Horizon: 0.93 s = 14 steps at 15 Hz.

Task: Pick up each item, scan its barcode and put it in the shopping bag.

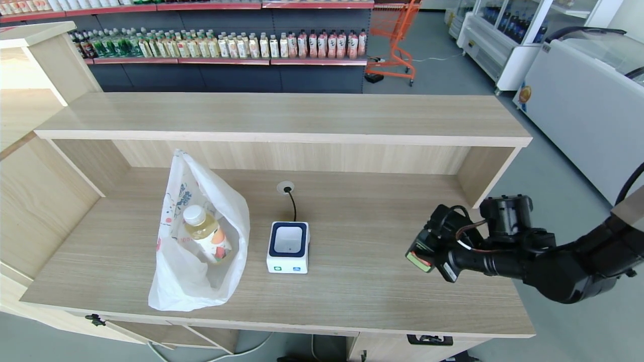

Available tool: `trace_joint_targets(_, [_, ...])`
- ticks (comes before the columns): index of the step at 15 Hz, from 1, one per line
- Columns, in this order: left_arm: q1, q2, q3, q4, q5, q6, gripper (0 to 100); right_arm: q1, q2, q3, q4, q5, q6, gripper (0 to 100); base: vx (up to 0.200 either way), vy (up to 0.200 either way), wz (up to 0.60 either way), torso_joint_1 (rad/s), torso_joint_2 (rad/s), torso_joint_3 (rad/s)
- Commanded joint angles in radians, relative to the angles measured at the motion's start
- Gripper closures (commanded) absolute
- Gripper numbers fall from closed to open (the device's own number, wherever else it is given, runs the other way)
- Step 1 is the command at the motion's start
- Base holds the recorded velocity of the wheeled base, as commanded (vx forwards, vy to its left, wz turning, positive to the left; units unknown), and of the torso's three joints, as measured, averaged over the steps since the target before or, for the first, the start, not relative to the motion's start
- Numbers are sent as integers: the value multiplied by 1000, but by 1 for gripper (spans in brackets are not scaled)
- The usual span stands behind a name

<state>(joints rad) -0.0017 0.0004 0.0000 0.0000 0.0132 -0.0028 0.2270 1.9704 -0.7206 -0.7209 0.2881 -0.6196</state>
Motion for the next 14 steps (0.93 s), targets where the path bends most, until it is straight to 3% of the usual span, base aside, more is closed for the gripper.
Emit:
trace_joint_targets(1, [0,0,0,0,1,0,0,-109,-232,93,-20,0,-8,100,0,0,0,0,0,0])
trace_joint_targets(4, [0,0,0,0,1,0,0,-212,-321,95,-52,-1,-26,100,0,0,0,0,0,0])
trace_joint_targets(6, [0,0,0,0,1,0,0,-219,-417,205,-242,3,-221,100,0,0,0,0,0,0])
trace_joint_targets(8, [0,0,0,0,1,0,0,-206,-473,337,-385,106,-443,100,0,0,0,0,0,0])
trace_joint_targets(9, [0,0,0,0,1,0,0,-150,-489,382,-399,273,-583,100,0,0,0,0,0,0])
trace_joint_targets(10, [0,0,0,0,1,0,0,-89,-502,394,-391,359,-718,100,0,0,0,0,0,0])
trace_joint_targets(12, [0,0,0,0,1,0,0,78,-510,395,-333,425,-1059,100,0,0,0,0,0,0])
trace_joint_targets(14, [0,0,0,0,1,0,0,199,-505,402,-104,430,-1416,100,0,0,0,0,0,0])
